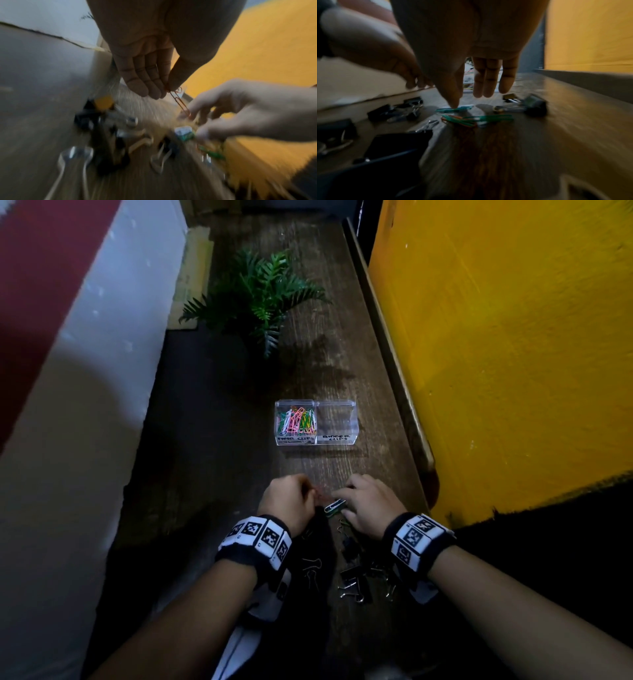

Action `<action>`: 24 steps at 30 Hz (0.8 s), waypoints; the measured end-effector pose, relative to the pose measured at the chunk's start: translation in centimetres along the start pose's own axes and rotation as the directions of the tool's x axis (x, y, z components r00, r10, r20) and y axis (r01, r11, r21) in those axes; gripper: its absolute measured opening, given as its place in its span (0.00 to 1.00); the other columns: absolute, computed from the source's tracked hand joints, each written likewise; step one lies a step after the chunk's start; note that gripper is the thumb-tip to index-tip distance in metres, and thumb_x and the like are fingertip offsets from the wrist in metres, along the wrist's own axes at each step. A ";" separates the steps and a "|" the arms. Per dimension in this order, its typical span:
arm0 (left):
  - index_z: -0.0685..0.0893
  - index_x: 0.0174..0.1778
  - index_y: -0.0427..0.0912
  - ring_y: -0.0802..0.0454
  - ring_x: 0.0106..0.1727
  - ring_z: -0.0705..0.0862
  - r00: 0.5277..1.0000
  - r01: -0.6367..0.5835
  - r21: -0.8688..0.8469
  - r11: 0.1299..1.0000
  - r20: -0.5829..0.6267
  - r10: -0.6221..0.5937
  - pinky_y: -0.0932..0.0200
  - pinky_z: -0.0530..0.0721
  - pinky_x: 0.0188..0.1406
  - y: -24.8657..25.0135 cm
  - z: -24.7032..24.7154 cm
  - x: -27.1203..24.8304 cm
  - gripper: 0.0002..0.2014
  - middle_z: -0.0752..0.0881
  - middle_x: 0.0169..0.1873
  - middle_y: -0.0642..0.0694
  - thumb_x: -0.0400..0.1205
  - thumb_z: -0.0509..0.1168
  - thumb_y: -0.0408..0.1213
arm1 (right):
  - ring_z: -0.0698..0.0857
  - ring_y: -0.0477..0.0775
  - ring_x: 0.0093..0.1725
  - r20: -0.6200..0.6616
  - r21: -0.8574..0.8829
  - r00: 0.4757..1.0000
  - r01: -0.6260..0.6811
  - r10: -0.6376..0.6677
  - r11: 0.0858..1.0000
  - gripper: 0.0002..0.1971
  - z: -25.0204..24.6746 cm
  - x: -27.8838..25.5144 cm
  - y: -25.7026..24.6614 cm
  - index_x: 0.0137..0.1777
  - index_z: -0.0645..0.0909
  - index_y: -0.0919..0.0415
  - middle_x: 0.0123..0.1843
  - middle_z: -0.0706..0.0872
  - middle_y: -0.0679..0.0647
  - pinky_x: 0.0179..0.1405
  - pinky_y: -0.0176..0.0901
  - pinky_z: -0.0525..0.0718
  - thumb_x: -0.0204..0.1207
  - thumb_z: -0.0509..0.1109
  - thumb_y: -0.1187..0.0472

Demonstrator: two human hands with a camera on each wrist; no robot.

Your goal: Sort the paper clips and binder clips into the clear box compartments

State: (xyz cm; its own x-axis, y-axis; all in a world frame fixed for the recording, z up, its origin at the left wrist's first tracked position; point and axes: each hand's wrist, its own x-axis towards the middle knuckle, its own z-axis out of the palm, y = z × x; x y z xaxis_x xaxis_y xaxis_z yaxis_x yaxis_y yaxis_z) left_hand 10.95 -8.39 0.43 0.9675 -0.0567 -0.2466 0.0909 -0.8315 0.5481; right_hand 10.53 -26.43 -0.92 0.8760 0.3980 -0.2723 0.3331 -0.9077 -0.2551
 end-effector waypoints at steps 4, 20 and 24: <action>0.87 0.42 0.48 0.51 0.39 0.86 0.999 0.008 -0.057 0.998 -0.047 -0.010 0.54 0.86 0.42 -0.1 -1.5 0.6 0.04 0.88 0.37 0.49 0.79 0.67 0.42 | 0.75 0.57 0.63 0.061 -0.148 0.995 0.090 -0.081 0.985 0.17 -0.4 1.6 -0.8 0.65 0.80 0.52 0.60 0.77 0.53 0.61 0.50 0.72 0.77 0.67 0.50; 0.86 0.49 0.50 0.47 0.41 0.85 0.964 0.101 -0.025 0.995 -0.243 -0.104 0.50 0.87 0.43 0.8 -8.1 9.4 0.08 0.88 0.40 0.48 0.81 0.62 0.45 | 0.83 0.53 0.38 -0.131 0.275 0.969 -0.166 0.208 0.947 0.10 -2.1 3.8 -1.5 0.39 0.82 0.60 0.39 0.84 0.51 0.38 0.45 0.83 0.79 0.66 0.56; 0.85 0.48 0.48 0.48 0.40 0.85 0.969 0.097 0.026 0.995 -0.230 -0.088 0.50 0.88 0.41 0.7 -7.0 9.9 0.09 0.86 0.39 0.49 0.82 0.62 0.46 | 0.86 0.51 0.35 -0.151 0.631 0.896 -0.238 0.418 0.738 0.08 -4.4 7.0 -2.2 0.37 0.83 0.58 0.33 0.86 0.52 0.38 0.43 0.85 0.77 0.68 0.59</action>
State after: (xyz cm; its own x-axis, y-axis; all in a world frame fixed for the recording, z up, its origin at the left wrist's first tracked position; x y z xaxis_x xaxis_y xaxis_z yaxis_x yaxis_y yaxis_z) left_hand 22.25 -5.68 4.00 0.9839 0.1456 -0.1032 0.1779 -0.8473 0.5005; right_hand 17.47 -22.26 1.84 0.9766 -0.0433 -0.2105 -0.1830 -0.6812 -0.7088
